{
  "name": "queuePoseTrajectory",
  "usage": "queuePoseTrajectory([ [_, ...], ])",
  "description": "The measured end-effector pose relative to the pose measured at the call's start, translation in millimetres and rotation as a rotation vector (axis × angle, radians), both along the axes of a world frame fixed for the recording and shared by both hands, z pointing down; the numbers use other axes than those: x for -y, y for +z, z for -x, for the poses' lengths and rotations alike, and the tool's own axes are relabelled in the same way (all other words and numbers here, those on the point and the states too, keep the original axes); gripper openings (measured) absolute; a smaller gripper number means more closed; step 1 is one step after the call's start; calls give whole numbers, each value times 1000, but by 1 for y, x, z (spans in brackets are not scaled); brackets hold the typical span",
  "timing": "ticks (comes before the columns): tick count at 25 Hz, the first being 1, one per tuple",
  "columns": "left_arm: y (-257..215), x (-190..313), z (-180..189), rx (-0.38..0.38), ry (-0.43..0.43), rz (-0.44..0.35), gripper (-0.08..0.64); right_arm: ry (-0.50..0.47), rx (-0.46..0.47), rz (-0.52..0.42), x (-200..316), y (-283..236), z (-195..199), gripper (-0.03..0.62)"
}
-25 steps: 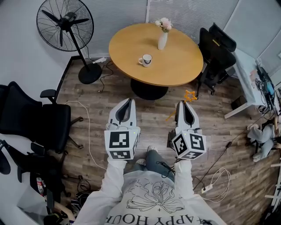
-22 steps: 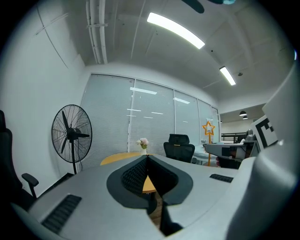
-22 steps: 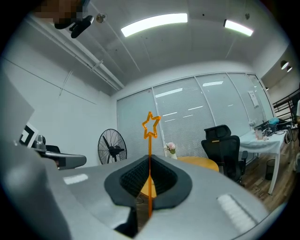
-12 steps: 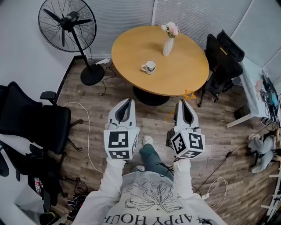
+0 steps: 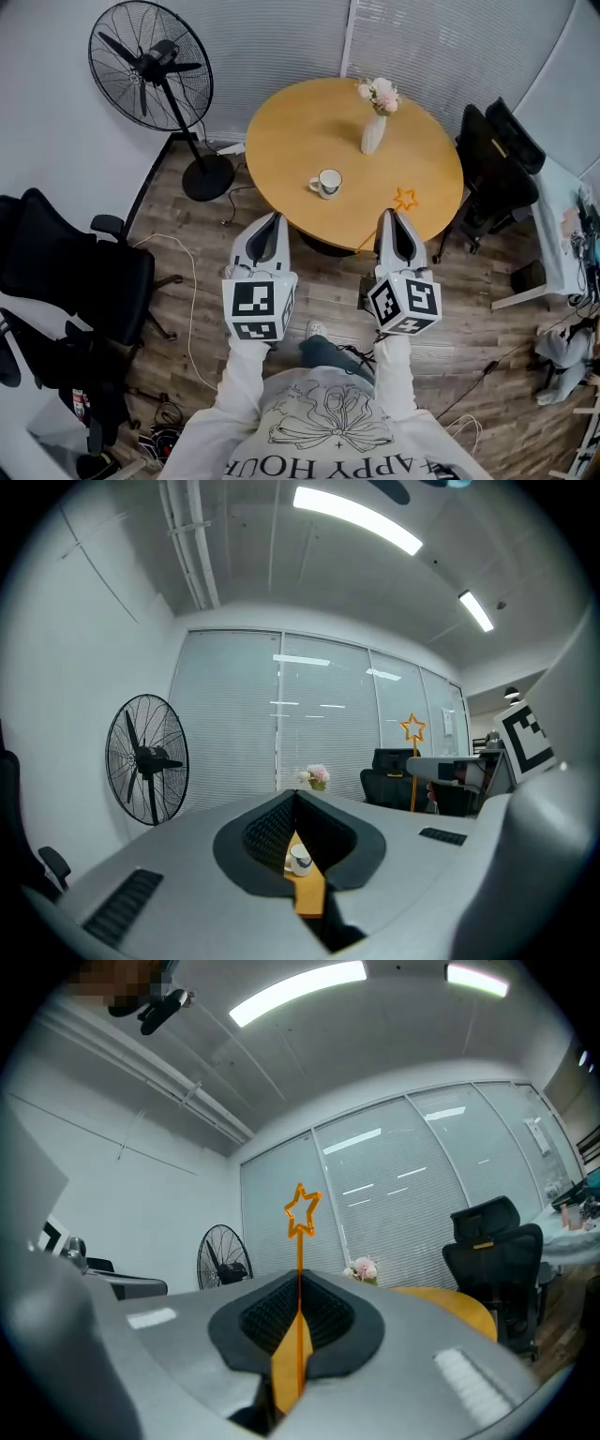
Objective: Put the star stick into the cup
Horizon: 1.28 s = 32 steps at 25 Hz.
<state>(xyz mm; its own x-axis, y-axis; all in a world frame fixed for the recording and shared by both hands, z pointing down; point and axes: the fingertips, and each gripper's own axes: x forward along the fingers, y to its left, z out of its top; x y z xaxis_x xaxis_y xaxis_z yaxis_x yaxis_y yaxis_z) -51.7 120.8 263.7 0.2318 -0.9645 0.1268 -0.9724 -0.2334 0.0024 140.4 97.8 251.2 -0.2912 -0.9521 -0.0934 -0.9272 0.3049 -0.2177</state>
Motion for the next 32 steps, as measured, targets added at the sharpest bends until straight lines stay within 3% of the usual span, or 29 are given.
queuePoseTrajectory([
  [7,3,60,0,4,-55,8,6,-59,11,5,70,3,0,15],
  [19,30,103,8,1,-94,76,6,-104,22,69,122,31,10,15],
  [32,51,212,19,-17,-23,108,6,-66,-7,84,215,42,30,15],
])
